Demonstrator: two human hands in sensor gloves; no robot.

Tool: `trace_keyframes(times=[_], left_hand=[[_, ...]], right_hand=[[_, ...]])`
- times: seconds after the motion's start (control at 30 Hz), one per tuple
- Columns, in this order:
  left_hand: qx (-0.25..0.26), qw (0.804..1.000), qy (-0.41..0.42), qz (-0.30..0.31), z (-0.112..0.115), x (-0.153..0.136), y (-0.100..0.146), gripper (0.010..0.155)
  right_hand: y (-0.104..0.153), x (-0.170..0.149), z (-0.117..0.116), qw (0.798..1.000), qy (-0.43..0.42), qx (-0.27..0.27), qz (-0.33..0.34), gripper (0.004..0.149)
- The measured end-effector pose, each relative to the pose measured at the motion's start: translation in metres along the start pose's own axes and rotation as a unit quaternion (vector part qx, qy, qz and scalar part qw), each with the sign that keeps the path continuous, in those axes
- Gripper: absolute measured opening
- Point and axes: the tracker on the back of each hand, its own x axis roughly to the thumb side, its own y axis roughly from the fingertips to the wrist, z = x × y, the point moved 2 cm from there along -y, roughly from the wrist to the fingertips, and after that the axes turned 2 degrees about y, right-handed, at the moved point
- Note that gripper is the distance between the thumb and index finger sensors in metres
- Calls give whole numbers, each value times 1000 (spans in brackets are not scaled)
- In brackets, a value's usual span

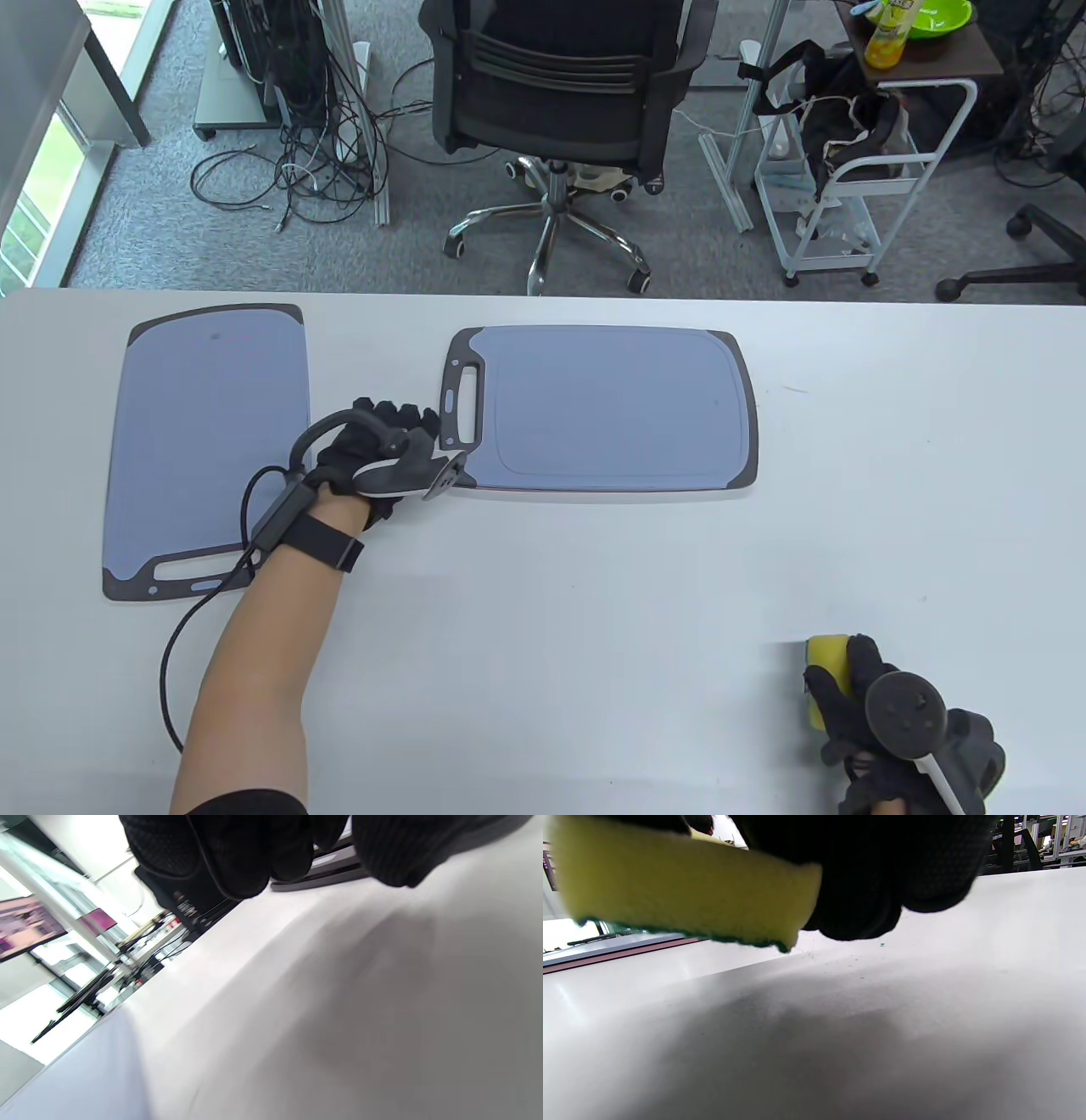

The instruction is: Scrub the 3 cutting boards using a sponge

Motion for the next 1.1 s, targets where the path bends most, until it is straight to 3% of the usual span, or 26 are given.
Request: trace_keyframes(times=[0.2, 0.43, 0.57, 0.73, 0.87, 1.0, 1.07, 1.1], left_hand=[[-45, 992, 87, -74, 26, -20, 65, 77], [-114, 968, 167, -150, 82, -31, 142, 81], [-102, 952, 203, -205, 101, -42, 173, 82], [-117, 935, 231, -242, 117, -55, 190, 76], [-112, 935, 241, -236, 119, -58, 186, 68], [-110, 958, 184, -191, 118, -52, 179, 63], [-134, 977, 92, -137, 121, -42, 174, 65], [-117, 985, 49, -114, 120, -40, 173, 65]], right_hand=[[1, 4, 0, 1000, -5, -2, 12, 76], [3, 8, -3, 1000, -14, 3, 21, 76], [3, 8, -4, 1000, -19, 7, 23, 76], [4, 9, -4, 999, -22, 11, 22, 76], [4, 9, -4, 999, -22, 14, 21, 76], [3, 8, -4, 999, -24, 14, 18, 76], [3, 8, -4, 999, -25, 16, 16, 76], [3, 7, -3, 999, -25, 15, 15, 76]])
